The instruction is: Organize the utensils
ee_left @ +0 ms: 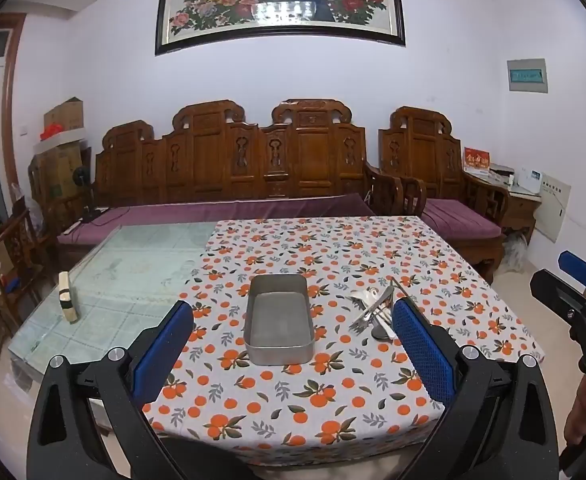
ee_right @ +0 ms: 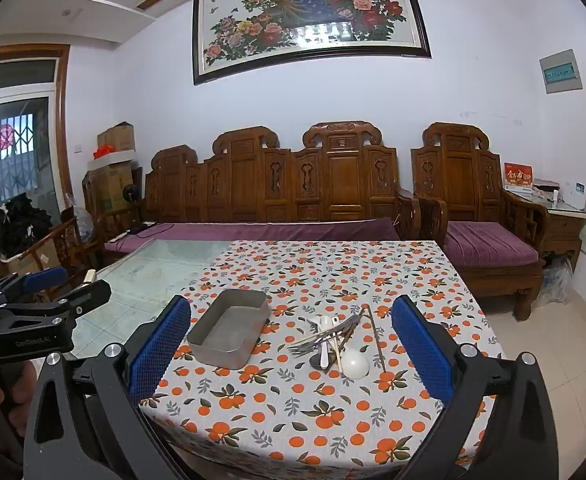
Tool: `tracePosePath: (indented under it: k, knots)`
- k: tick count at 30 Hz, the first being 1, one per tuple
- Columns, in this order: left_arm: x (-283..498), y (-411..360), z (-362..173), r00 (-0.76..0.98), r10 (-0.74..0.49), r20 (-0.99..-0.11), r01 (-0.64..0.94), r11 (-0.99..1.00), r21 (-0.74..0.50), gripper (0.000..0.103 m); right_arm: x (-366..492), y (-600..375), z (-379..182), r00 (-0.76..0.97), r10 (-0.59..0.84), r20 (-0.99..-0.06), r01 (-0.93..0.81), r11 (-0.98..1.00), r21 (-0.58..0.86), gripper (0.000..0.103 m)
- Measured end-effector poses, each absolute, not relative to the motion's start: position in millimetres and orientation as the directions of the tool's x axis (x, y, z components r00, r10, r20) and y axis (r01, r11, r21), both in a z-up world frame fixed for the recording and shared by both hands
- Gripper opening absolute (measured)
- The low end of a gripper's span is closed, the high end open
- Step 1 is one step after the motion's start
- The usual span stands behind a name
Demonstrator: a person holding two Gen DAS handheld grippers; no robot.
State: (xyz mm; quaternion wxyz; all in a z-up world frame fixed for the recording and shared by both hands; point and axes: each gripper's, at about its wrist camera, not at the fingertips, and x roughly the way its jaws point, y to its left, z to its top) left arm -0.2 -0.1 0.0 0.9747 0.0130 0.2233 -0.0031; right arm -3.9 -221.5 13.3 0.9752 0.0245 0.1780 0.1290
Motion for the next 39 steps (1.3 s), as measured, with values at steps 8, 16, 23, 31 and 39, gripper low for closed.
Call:
tracePosePath:
  k: [8,16,23,31,39]
  knots:
    - [2,-3,3,0.900,-0.002,-0.436,0.013,1.000,0.023,0.097,-4,-222,14,0.903,0.261,-0.341,-0.243,0.965,0.095,0.100]
    - [-3,-6,8,0.903,0.000,-0.430,0.013,1.000,0.027,0.097,-4,-221,13,0.903,0.262,-0.342,-0.244,0.965,0.096,0.100]
    - [-3,-5,8,0.904,-0.002,-0.428,0.014,1.000,0.026,0.097,-4,-221,13,0.903,0.261,-0.341,-0.243,0.965,0.096,0.100]
    - [-7,-9,22,0.908,-0.007,-0.419,0.020,0.999,0.027,0.097,-4,-222,13,0.903,0.262,-0.339,-0.244,0.965,0.097,0.100]
    - [-9,-6,22,0.910,-0.010,-0.415,0.022,0.999,0.024,0.097,-6,-219,15,0.904,0.263,-0.337,-0.244,0.965,0.099,0.100]
